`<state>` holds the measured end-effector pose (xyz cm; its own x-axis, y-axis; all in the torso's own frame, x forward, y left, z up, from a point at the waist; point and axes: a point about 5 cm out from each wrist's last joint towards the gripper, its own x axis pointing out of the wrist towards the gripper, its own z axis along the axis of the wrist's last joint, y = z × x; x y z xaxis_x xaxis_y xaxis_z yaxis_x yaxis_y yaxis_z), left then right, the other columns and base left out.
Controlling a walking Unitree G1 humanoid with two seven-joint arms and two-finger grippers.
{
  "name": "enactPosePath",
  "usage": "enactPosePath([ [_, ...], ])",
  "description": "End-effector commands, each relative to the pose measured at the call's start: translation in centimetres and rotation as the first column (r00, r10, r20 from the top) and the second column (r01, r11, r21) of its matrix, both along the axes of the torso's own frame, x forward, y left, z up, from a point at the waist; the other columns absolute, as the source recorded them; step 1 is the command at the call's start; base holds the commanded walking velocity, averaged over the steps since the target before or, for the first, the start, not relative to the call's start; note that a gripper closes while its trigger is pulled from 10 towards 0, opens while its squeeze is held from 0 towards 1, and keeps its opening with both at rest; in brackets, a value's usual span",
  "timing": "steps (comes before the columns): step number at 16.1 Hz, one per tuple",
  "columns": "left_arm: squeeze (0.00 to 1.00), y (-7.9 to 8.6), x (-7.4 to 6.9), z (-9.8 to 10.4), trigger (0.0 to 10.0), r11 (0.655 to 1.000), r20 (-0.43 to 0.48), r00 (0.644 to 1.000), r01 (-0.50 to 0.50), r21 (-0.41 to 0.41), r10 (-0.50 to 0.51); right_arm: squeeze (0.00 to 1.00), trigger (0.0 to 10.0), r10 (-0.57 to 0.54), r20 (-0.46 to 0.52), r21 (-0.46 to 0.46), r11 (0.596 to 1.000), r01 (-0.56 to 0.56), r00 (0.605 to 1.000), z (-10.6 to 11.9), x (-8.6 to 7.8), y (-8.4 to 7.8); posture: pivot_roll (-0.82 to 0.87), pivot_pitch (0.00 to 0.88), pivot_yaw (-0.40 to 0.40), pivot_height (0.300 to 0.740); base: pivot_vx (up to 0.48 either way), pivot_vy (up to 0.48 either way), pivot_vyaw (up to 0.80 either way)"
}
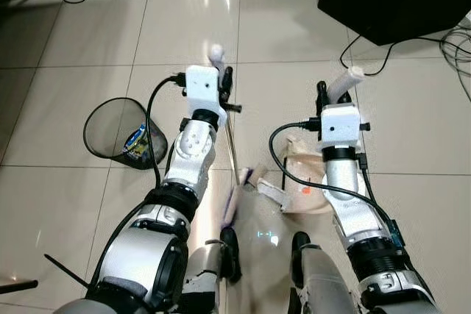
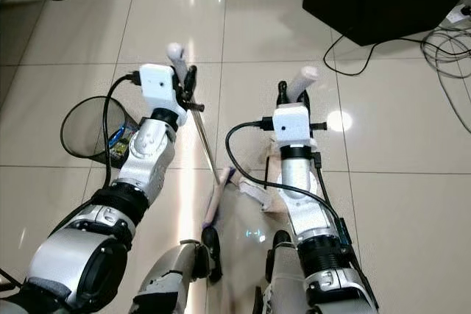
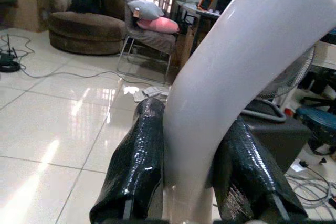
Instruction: Sweep floor
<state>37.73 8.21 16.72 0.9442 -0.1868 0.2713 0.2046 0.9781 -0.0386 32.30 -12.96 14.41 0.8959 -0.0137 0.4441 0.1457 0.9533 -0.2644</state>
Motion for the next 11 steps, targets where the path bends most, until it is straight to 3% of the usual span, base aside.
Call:
enactPosePath([
  [1,0.00,0.3,-0.1,-0.7,10.0,0.998,-0.041,0.999,-0.025,-0.051,0.023,0.00,10.0,0.024,-0.047,0.012,1.000,-0.023,0.999,-1.5,-0.5,0.8,0.08,0.391,0.154,0.740,0.000,0.000,0.00],
  [2,0.00,0.4,0.0,-0.7,10.0,0.997,-0.046,0.999,-0.029,-0.068,0.026,0.00,10.0,0.023,-0.047,0.019,1.000,-0.022,0.999,-1.5,-0.6,0.8,0.08,0.390,0.153,0.740,0.000,0.000,0.00],
  [4,0.00,0.8,0.4,0.0,10.0,0.976,-0.070,0.996,-0.071,-0.204,0.058,0.00,10.0,0.028,-0.052,0.029,0.999,-0.027,0.998,-1.8,-0.6,1.0,0.08,0.384,0.154,0.740,0.000,0.000,0.00],
  [6,0.00,1.0,0.8,0.6,10.0,0.960,-0.077,0.995,-0.082,-0.269,0.064,0.00,10.0,0.007,-0.062,0.052,0.999,-0.004,0.998,-2.0,-0.5,0.6,0.08,0.374,0.151,0.740,0.000,0.000,0.00],
  [9,0.00,0.7,0.9,1.0,10.0,0.953,-0.070,0.997,-0.055,-0.298,0.035,0.00,10.0,-0.013,-0.071,0.068,0.998,0.018,0.997,-2.2,-0.3,0.1,0.08,0.359,0.148,0.740,0.000,0.000,0.00],
  [11,0.00,0.5,1.0,1.5,10.0,0.962,-0.045,0.998,0.028,-0.272,-0.041,0.00,10.0,-0.019,-0.063,0.073,0.997,0.023,0.998,-2.0,-0.2,-0.3,0.07,0.335,0.144,0.740,0.000,0.000,0.00],
])
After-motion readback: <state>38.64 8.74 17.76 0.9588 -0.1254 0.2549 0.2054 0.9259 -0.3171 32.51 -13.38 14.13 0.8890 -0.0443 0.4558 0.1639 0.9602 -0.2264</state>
